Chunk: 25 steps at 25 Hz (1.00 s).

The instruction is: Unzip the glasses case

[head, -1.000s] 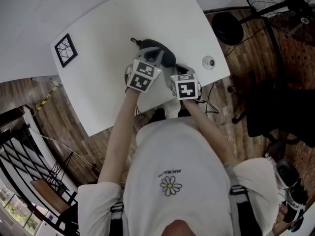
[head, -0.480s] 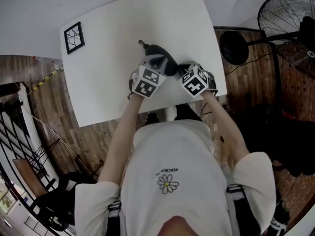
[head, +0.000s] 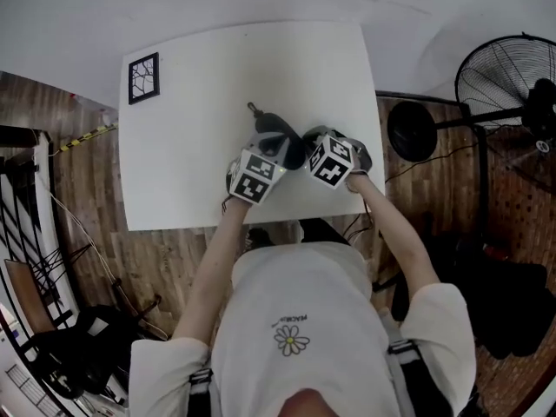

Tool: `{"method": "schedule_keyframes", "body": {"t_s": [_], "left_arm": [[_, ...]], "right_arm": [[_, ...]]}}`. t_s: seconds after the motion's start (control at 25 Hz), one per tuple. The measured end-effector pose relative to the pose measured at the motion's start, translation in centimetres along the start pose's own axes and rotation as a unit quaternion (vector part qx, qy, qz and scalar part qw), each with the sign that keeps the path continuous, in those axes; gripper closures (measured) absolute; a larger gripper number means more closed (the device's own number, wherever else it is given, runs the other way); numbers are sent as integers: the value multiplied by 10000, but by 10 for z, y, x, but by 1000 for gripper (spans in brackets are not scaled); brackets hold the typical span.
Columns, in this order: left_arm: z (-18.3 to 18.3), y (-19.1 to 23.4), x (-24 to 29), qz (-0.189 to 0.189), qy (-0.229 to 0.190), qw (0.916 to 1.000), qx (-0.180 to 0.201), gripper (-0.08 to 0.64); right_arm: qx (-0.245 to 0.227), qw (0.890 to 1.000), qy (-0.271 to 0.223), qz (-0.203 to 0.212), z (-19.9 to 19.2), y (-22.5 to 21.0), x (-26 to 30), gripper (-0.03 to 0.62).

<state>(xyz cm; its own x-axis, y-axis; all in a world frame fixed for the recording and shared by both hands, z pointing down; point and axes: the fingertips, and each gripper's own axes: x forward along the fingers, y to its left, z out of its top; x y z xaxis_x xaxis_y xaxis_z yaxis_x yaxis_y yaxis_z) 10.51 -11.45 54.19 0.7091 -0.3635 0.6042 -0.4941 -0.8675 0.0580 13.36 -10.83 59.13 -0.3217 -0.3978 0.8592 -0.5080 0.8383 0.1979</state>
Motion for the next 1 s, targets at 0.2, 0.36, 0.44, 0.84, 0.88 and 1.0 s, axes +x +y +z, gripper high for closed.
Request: {"method": "schedule_keyframes", "body": {"t_s": [0.2, 0.36, 0.44, 0.84, 0.88, 1.0], "left_arm": [[3, 6, -2, 65, -135, 9947, -1014, 545], [2, 25, -14, 140, -144, 9870, -1593, 545], [1, 37, -27, 393, -222, 9842, -1711, 545], [-41, 46, -66, 861, 76, 9875, -1319, 545], [-42, 45, -66, 875, 34, 9880, -1274, 545], [-43, 41, -65, 843, -50, 9896, -1163, 545]], "right_arm": [[-201, 9997, -112, 102, 15, -15, 11, 584], [380, 9984, -381, 179, 35, -7, 15, 586], [714, 9950, -578, 389, 52, 9, 15, 586], [679, 9922, -654, 811, 97, 89, 28, 586], [684, 9930, -606, 746, 94, 85, 29, 586], [621, 9964, -410, 414, 82, 67, 30, 586]]}}
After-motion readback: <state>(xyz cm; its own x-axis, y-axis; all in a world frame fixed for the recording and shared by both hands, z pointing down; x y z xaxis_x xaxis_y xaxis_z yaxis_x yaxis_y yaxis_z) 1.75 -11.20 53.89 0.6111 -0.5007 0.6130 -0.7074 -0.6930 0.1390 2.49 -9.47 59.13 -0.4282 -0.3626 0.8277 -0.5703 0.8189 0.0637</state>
